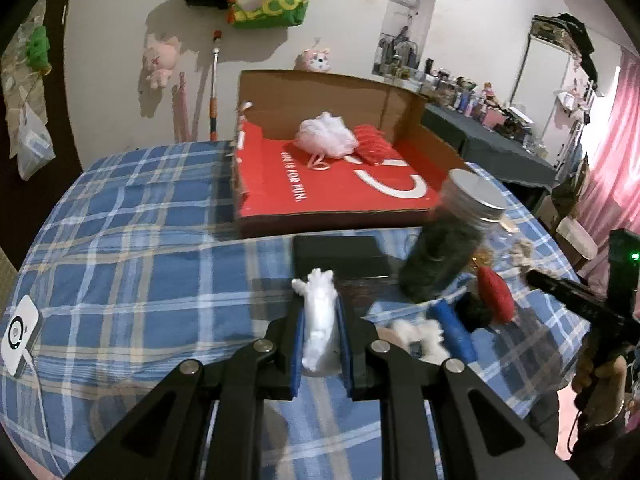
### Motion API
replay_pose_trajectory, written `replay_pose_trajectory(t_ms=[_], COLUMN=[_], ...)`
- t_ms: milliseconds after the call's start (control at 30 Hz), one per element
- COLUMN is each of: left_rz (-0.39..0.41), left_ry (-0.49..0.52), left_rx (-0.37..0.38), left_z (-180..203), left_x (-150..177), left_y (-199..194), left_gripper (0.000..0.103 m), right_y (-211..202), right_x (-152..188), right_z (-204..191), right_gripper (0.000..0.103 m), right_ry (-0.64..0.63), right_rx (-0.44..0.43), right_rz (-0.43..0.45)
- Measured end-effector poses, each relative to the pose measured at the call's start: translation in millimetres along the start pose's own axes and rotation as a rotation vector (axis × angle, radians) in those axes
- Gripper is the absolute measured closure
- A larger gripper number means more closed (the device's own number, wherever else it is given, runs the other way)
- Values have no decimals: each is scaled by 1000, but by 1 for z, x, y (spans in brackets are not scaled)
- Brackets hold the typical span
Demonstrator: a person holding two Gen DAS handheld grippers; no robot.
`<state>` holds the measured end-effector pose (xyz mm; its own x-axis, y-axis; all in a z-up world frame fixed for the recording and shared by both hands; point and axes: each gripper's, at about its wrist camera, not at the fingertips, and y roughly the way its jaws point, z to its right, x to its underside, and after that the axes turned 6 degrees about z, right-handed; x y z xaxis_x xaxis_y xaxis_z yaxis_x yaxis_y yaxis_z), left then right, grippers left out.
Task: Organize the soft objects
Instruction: 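Carry both held items into the box and open both tools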
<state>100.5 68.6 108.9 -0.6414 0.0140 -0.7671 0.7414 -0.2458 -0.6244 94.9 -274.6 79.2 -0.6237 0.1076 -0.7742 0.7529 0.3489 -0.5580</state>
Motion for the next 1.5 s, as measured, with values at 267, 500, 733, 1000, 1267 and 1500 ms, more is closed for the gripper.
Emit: replay_pose_trajectory(t_ms=[267, 500, 733, 1000, 1267, 1500], left_rz=[-62, -85, -28, 4, 12, -31], left_ry=[-17, 34, 136, 212, 239, 231], left_rx=[-38, -36, -4, 57, 133, 118], left_z=[-33, -42, -40, -37, -30, -21], left_x=[0, -7, -22, -39, -63, -90], left_y=[26, 50, 62, 71, 81, 106], left_gripper=[87, 87, 87, 87, 87, 86], right_y=[3, 13, 27, 38, 47, 71], right_x=[-11, -19, -33, -54, -82, -107], right_z=[11, 27, 41, 39, 26, 4], right_gripper=[75, 75, 75, 75, 75, 75], right_ry=[-1, -2, -26, -108, -194, -272], right_rx=[55, 119, 158, 142, 83, 39], right_rz=[-15, -48, -63, -51, -35, -60])
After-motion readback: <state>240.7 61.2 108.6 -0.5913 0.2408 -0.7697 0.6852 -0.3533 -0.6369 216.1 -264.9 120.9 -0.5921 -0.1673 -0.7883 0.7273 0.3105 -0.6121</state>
